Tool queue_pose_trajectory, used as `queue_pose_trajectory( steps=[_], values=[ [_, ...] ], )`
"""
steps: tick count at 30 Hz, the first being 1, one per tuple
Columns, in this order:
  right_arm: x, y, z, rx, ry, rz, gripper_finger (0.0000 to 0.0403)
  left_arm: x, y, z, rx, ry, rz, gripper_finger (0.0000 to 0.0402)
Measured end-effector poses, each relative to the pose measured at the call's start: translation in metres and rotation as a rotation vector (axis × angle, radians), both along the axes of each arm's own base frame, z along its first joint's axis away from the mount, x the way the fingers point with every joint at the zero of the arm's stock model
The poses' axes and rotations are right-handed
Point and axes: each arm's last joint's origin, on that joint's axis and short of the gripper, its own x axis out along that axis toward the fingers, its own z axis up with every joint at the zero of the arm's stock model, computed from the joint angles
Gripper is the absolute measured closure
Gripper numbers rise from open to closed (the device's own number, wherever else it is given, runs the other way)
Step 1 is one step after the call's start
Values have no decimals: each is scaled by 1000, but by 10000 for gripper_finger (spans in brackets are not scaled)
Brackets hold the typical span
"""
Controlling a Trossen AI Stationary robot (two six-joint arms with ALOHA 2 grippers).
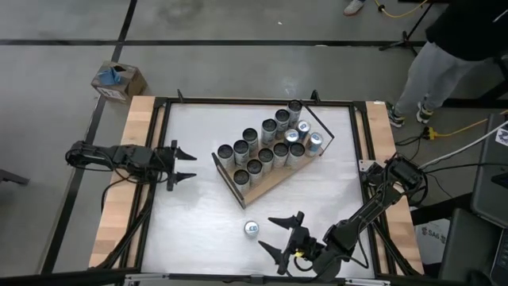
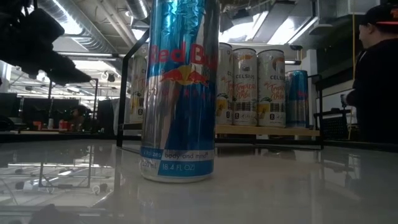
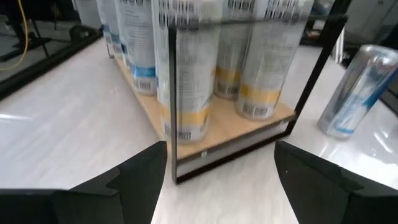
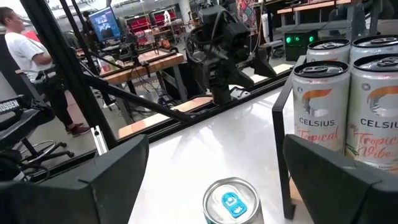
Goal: Place canned beverage on shelf
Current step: Put the blue soda can on the shelf
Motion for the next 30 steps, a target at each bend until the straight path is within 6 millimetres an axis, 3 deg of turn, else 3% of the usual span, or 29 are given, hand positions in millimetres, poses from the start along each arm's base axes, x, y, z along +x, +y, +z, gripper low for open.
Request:
queue_pose_trajectory(
  steps=[13, 21, 30],
  values=[
    [0, 0, -1, 5, 2, -2, 42, 1, -1, 1, 48, -11, -43, 112],
    [0, 0, -1, 5, 2, -2, 42, 10, -2, 3, 196, -191, -73, 112],
    [0, -1, -1, 1, 6, -2, 42, 10, -3, 3, 189, -202, -96, 112]
  ],
)
